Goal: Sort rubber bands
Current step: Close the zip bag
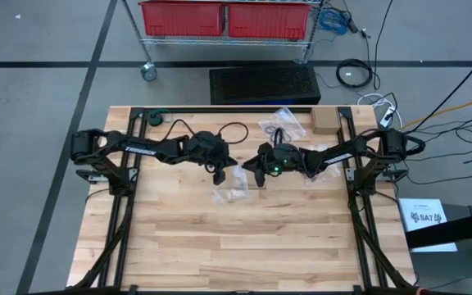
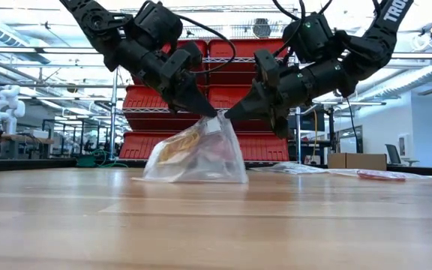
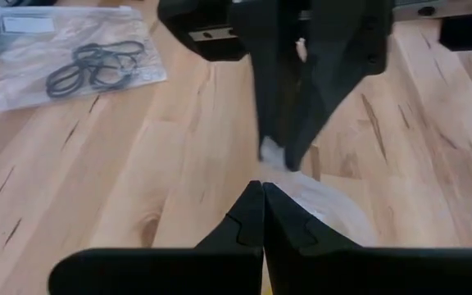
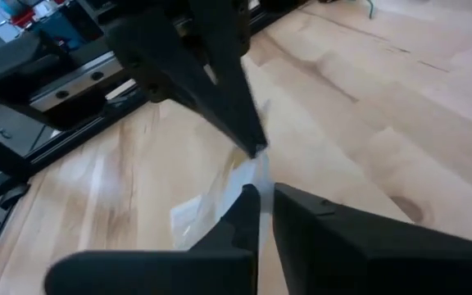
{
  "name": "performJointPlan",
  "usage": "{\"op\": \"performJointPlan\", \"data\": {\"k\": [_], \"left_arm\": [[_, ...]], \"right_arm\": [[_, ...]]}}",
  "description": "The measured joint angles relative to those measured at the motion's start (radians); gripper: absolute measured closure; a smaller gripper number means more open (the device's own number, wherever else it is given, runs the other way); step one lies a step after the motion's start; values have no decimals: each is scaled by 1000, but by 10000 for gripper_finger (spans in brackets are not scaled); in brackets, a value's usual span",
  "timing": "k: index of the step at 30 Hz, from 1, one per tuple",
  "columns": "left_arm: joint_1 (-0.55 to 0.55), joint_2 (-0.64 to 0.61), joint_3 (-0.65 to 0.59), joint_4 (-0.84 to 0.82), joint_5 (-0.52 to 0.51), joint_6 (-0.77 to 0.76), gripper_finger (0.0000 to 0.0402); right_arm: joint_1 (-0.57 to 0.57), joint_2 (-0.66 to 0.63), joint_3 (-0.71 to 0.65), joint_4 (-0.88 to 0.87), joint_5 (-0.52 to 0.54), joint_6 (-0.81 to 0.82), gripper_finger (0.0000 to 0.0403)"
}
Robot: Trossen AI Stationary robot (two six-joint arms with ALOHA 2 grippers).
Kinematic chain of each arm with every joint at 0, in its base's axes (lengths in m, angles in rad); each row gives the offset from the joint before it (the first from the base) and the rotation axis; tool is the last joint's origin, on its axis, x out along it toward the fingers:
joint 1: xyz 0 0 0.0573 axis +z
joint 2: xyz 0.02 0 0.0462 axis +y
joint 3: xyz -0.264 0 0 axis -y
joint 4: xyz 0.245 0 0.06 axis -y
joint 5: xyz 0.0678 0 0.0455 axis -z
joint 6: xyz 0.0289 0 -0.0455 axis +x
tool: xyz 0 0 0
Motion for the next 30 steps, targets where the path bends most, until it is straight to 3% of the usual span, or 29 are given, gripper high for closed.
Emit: {"op": "performJointPlan", "data": {"k": [7,20,30], "left_arm": [[4,0,0,-3,43,-9,392],[6,0,0,-1,117,-62,283],[6,0,0,-11,117,-63,276]], "right_arm": [[2,0,0,0,-7,-8,397],[2,0,0,5,-15,-20,398],[2,0,0,7,-40,-28,398]]}}
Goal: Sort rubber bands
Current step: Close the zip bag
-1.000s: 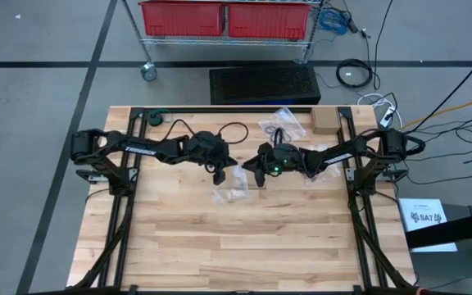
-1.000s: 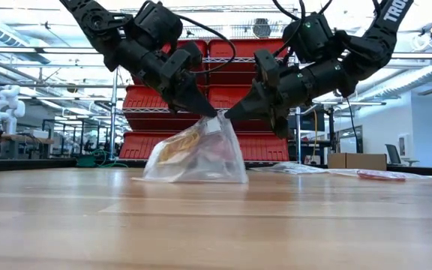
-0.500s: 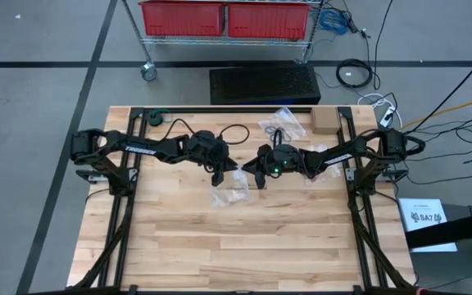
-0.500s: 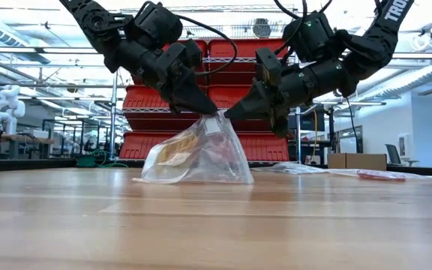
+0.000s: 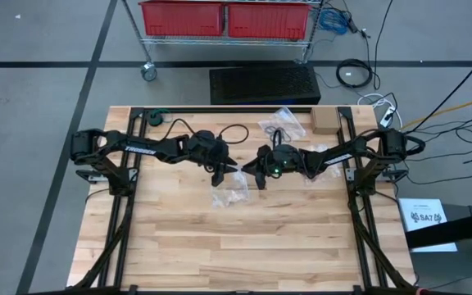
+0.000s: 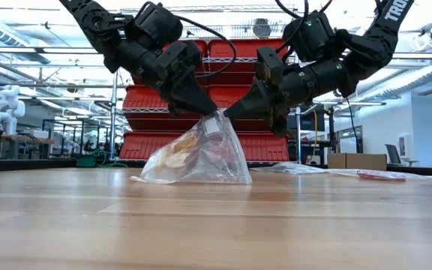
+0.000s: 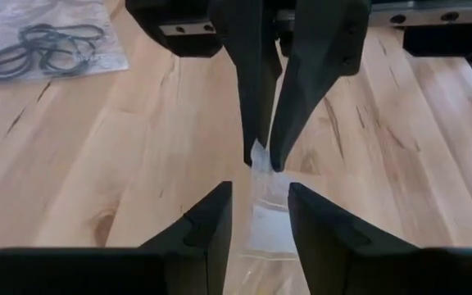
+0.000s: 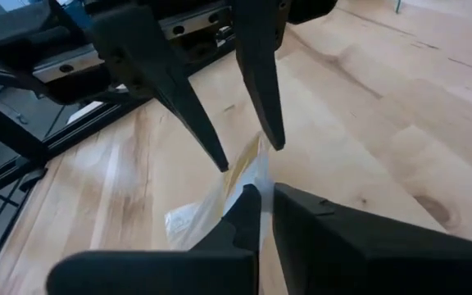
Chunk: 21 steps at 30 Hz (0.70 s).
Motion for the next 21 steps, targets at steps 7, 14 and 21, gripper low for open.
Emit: {"op": "performJointPlan", "data": {"k": [7,14,21], "left_arm": [[0,1,0,-22,16,0,276],[0,18,0,-14,39,1,276],[0,30,0,19,47,1,300]], "right_arm": [[0,0,0,0,0,0,399],[5,0,0,17,-25,-1,399],[14,0,0,22,-33,-14,399]]}}
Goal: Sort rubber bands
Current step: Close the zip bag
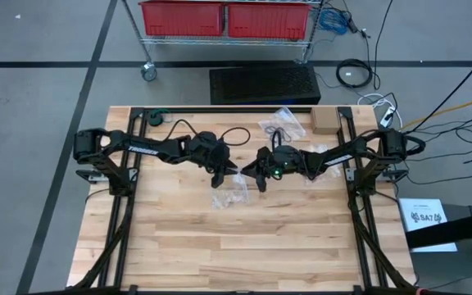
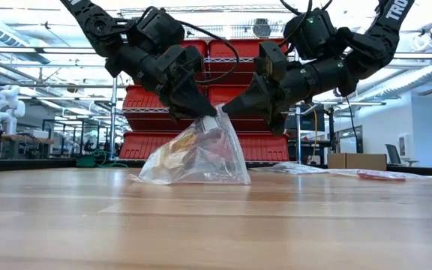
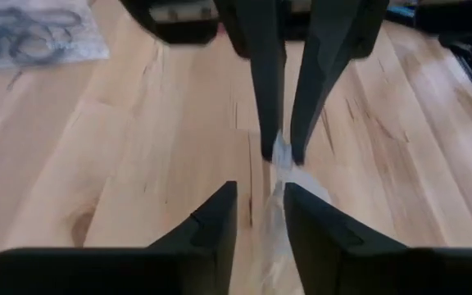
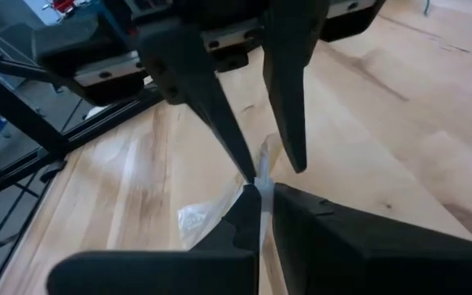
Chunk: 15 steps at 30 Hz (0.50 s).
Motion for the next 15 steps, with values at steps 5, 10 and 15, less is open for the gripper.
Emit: {"op": "performJointPlan", "data": {"k": [5,10,15], "left_arm": [[0,0,0,28,8,0,343],[0,0,0,32,9,0,390],[0,0,0,52,-42,1,397]], "right_arm": [[0,0,0,0,-14,0,399],[-1,0,0,0,-14,0,399],[-2,0,0,-2,-7,2,399]]}}
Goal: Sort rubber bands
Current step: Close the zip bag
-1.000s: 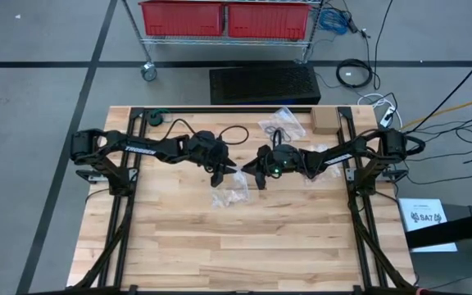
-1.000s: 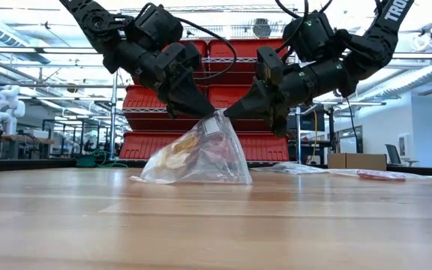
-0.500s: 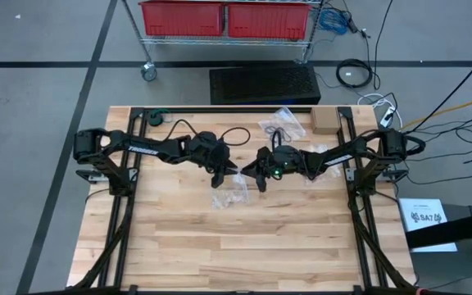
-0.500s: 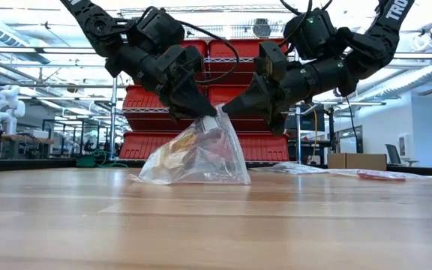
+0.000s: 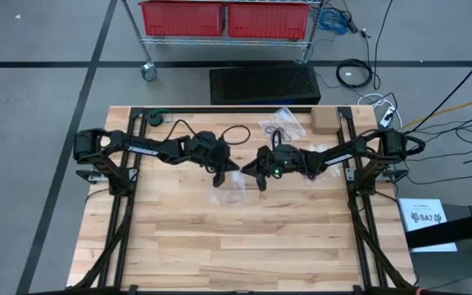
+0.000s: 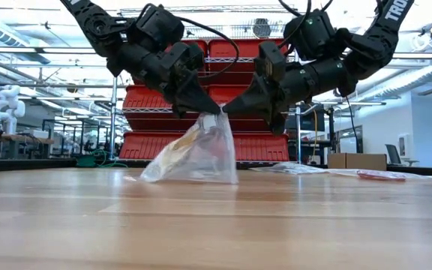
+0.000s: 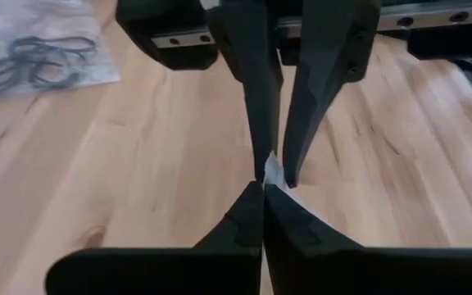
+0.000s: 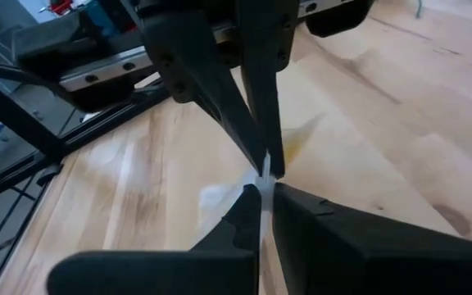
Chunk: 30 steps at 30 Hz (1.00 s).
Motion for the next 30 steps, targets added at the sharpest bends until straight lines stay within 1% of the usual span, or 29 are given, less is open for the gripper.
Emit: {"op": "performJointPlan", "data": {"k": [12,21,30], "left_arm": [[36,1,28,20,-16,1,400],[80,1,57,22,-20,8,400],[112,1,60,20,-20,9,400]], "right_arm": [[2,0,0,-37,-11,23,399],[37,0,0,-50,-14,28,399],[65,0,0,-92,-19,51,400]]}}
